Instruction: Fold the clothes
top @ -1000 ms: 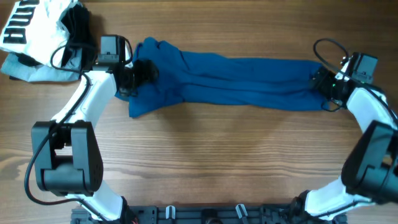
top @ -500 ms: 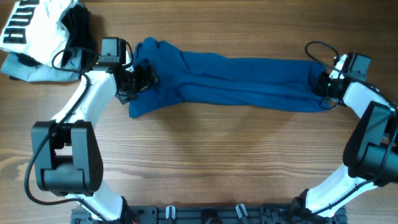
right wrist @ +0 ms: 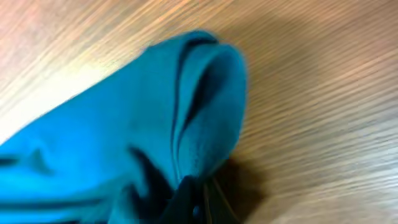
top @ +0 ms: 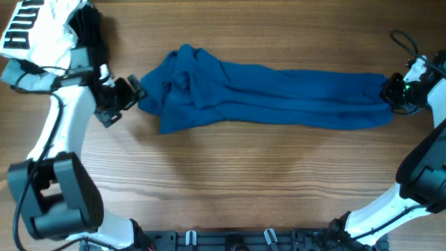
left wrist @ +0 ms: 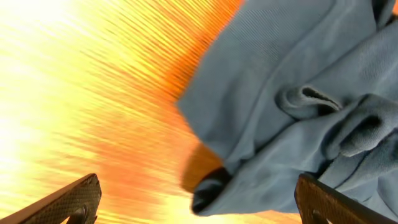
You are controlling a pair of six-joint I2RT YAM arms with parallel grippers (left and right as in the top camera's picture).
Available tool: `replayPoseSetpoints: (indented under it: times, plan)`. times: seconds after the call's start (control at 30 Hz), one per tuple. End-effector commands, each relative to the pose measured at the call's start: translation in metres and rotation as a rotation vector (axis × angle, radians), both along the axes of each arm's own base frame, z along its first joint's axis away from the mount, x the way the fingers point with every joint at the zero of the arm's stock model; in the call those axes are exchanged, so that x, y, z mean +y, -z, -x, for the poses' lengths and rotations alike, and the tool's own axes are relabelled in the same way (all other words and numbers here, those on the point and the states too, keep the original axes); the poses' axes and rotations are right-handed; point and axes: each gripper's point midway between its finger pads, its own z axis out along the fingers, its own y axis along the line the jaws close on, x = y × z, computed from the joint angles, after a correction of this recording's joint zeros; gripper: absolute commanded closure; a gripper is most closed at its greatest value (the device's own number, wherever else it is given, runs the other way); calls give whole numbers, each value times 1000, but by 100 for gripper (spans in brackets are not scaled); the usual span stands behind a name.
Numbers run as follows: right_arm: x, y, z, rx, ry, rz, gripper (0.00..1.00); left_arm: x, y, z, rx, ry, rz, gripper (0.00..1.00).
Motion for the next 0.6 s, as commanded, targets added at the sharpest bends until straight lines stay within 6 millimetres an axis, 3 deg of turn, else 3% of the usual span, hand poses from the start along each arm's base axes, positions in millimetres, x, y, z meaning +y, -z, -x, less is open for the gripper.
replayPoseSetpoints:
  times: [0.0, 0.13, 0.3, 0.53, 0.57]
  plan:
    - [38, -33, -15, -61, -172, -37, 96, 16, -11, 3, -24, 8, -15, 0]
    - [98, -48, -19, -48, -312, -41, 96, 16, -11, 3, -22, 9, -14, 0]
    - [184, -44, -25, -10, -464, -7, 96, 16, -11, 3, -22, 9, -14, 0]
    - [281, -38, -34, -45, -567, 53, 96, 17, -12, 0, -36, 9, -18, 0]
    - [288, -36, -36, -49, -574, 59, 96, 17, -12, 0, -37, 9, -18, 0]
